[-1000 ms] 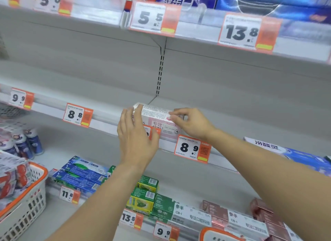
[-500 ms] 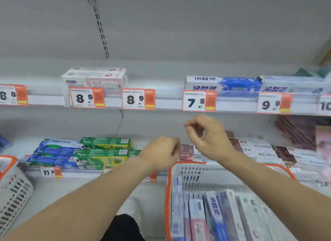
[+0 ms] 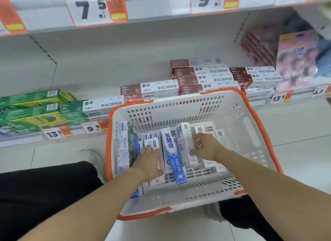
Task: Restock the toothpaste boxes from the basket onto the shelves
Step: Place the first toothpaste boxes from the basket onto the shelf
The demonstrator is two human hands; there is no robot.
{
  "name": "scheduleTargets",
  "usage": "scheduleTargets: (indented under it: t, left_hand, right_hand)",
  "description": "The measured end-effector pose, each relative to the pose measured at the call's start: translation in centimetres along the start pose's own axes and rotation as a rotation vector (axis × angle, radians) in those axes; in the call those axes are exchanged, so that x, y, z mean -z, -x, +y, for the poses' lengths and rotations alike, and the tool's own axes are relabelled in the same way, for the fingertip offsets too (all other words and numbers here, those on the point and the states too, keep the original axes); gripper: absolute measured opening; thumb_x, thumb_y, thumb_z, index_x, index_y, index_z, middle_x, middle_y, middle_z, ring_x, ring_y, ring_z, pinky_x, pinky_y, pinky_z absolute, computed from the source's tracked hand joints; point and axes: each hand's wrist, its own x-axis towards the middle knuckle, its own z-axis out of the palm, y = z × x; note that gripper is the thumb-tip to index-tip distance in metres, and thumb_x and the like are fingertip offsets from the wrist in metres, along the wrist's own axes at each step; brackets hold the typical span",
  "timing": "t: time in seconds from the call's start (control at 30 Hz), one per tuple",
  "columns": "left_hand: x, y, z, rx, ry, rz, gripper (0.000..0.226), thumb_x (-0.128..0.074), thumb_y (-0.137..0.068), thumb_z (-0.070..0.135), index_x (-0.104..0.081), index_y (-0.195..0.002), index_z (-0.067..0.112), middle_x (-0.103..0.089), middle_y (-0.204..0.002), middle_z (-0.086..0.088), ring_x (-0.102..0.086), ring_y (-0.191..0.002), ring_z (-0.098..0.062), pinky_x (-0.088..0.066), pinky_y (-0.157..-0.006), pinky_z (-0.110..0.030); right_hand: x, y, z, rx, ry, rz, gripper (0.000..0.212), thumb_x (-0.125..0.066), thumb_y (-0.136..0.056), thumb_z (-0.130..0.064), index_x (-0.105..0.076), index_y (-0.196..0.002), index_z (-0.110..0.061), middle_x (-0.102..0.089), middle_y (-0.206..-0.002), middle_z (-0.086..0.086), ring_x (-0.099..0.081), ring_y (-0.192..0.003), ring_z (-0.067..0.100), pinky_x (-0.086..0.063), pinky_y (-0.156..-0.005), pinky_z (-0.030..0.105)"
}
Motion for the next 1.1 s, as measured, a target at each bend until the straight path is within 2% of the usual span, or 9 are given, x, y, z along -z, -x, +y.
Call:
scheduleTargets:
  t: [0.17, 0.3, 0.4, 0.5, 0.6, 0.7, 0.83, 1.0, 1.1]
  left_hand:
    - [-0.4, -1.8, -0.7, 0.057, -0.023, 0.080, 0.103, -0.071, -0.087, 0.042, 0.000, -0.159, 0.025, 0.011, -0.165, -0.013, 0.008, -0.153, -0.033, -0.012, -0.122, -0.051]
    - [-0.9, -3.0, 0.3, 0.085, 0.027, 0.084, 0.111, -0.070, -0.084, 0.055, 0.005, -0.159, 0.024, 0.014, -0.165, -0.015, 0.014, -0.152, -0.035, -0.002, -0.122, -0.051]
    - [-0.8, -3.6, 0.9, 0.043, 0.024, 0.157, 0.117, -0.071, -0.082, 0.058, 0.011, -0.158, 0.023, 0.014, -0.165, -0.014, 0.014, -0.152, -0.033, 0.003, -0.122, -0.049]
    - [-0.2, -4.5, 1.4, -0.026, -0.079, 0.201, 0.115, -0.073, -0.083, 0.049, 0.012, -0.157, 0.030, 0.016, -0.165, -0.012, 0.015, -0.152, -0.033, -0.001, -0.123, -0.054]
    - [0.4, -5.0, 3.1, -0.124, -0.260, 0.174, 0.097, -0.072, -0.086, 0.018, -0.009, -0.159, 0.031, 0.021, -0.165, -0.009, 0.022, -0.151, -0.033, 0.004, -0.123, -0.055]
    - [0.6, -5.0, 4.5, -0.260, -0.509, 0.127, 0.074, -0.060, -0.090, 0.001, -0.031, -0.153, 0.025, 0.004, -0.167, -0.009, 0.015, -0.152, -0.034, 0.008, -0.122, -0.055]
    - [1.6, -4.4, 4.4, -0.377, -0.583, 0.128, 0.057, -0.068, -0.089, 0.021, -0.045, -0.141, 0.025, -0.048, -0.145, 0.001, -0.020, -0.150, -0.024, 0.003, -0.123, -0.051]
    - [4.5, -2.7, 3.5, -0.369, -0.361, 0.272, 0.058, -0.063, -0.085, 0.063, -0.052, -0.131, 0.028, -0.057, -0.124, 0.008, -0.047, -0.126, -0.015, -0.003, -0.123, -0.041]
    - [6.4, -0.7, 3.2, -0.290, -0.258, 0.263, 0.061, -0.062, -0.083, 0.068, -0.056, -0.125, 0.025, -0.060, -0.119, 0.005, -0.054, -0.112, -0.017, -0.032, -0.106, -0.036]
  right_hand:
    - [-2.1, 0.1, 0.2, -0.074, -0.024, -0.027, 0.036, -0.071, -0.087, -0.035, -0.053, -0.110, -0.014, -0.061, -0.082, -0.004, -0.063, -0.084, 0.020, -0.044, -0.061, 0.026]
    - [-4.2, 0.2, -1.3, -0.156, 0.062, 0.050, 0.073, -0.070, -0.088, -0.041, -0.038, -0.143, -0.005, -0.059, -0.078, -0.001, -0.056, -0.065, 0.014, -0.044, -0.052, 0.026]
    - [-4.8, 0.2, -1.7, -0.201, 0.078, 0.063, 0.067, -0.075, -0.083, -0.037, -0.044, -0.133, -0.005, -0.060, -0.087, 0.001, -0.062, -0.079, 0.021, -0.051, -0.063, 0.031]
    - [-2.0, 0.5, -2.0, -0.229, 0.063, -0.009, 0.045, -0.079, -0.078, -0.035, -0.054, -0.105, -0.010, -0.063, -0.094, 0.005, -0.062, -0.081, 0.021, -0.053, -0.066, 0.031]
    - [1.7, 1.4, -1.9, -0.230, 0.036, -0.031, 0.046, -0.078, -0.078, -0.030, -0.062, -0.114, -0.006, -0.068, -0.110, 0.010, -0.068, -0.094, 0.025, -0.058, -0.072, 0.032]
    - [3.6, 2.9, -0.7, -0.244, -0.060, -0.052, 0.053, -0.078, -0.080, -0.025, -0.061, -0.125, -0.005, -0.065, -0.117, 0.008, -0.068, -0.099, 0.028, -0.059, -0.070, 0.034]
    - [3.9, 4.2, 1.5, -0.290, -0.191, -0.063, 0.053, -0.082, -0.077, -0.024, -0.062, -0.124, -0.010, -0.061, -0.120, 0.007, -0.068, -0.095, 0.026, -0.061, -0.063, 0.033]
    - [4.3, 4.6, 3.2, -0.317, -0.404, -0.007, 0.032, -0.074, -0.086, -0.025, -0.066, -0.113, -0.011, -0.069, -0.108, 0.007, -0.068, -0.097, 0.024, -0.063, -0.077, 0.041]
    - [4.4, 4.7, 3.6, -0.356, -0.543, 0.003, 0.028, -0.070, -0.090, -0.026, -0.067, -0.112, -0.008, -0.072, -0.106, 0.013, -0.070, -0.093, 0.028, -0.062, -0.079, 0.048]
